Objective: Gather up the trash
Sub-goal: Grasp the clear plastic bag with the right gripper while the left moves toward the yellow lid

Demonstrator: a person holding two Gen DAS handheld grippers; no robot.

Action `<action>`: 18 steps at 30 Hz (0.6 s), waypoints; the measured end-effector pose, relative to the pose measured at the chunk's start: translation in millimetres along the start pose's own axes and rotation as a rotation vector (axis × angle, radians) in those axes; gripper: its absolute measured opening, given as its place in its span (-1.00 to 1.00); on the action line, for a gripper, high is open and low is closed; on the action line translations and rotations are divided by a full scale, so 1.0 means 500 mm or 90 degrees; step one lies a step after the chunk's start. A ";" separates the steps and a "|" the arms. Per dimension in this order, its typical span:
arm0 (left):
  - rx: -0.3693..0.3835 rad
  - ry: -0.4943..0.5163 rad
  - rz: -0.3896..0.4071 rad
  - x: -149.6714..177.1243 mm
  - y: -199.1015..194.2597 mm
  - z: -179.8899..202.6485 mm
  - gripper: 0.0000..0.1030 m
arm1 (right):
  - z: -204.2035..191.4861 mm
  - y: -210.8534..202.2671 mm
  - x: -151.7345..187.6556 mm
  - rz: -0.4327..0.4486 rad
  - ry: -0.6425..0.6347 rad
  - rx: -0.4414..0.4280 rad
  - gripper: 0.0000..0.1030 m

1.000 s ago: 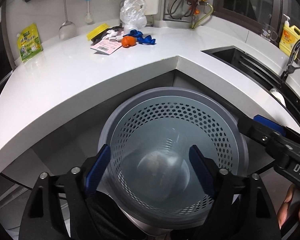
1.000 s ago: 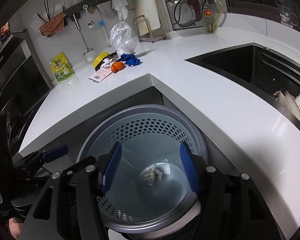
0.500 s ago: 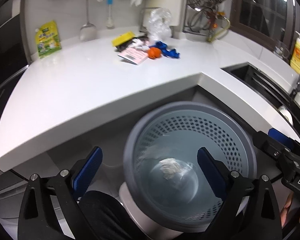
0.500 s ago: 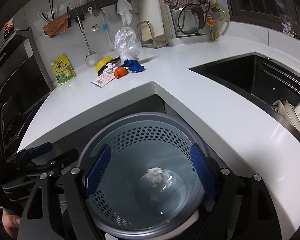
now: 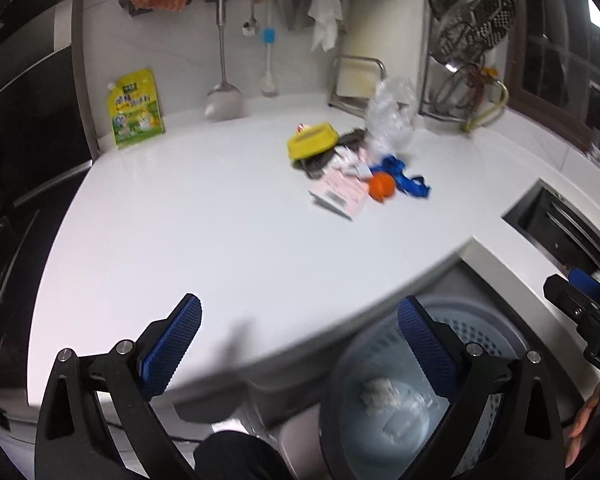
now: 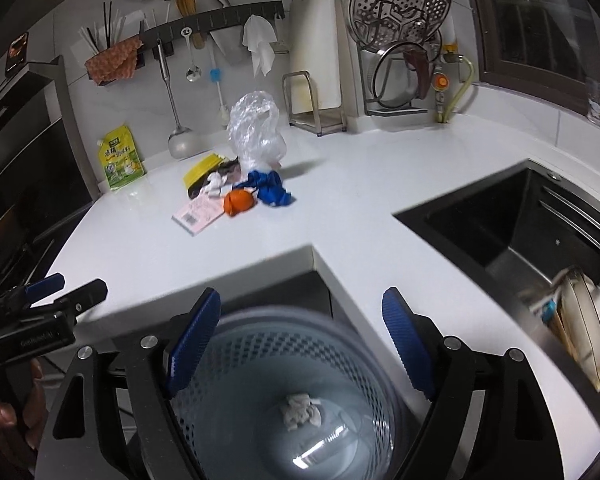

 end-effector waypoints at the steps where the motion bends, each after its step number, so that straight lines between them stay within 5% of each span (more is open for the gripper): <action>1: -0.003 -0.002 0.004 -0.011 0.005 -0.005 0.88 | 0.000 0.010 -0.013 0.001 0.000 -0.003 0.54; 18: -0.053 -0.023 0.059 -0.238 0.184 -0.088 0.88 | -0.099 0.265 -0.220 -0.029 -0.050 -0.036 0.60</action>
Point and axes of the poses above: each gripper's, at about its wrist camera, not at the fingertips, and y roughly the way its jaws point, z to its right, x to its underside, the point moved 5 cm from there along y, roughly the way its jaws point, and after that the axes turned 5 degrees about y, right-handed, at the moved point
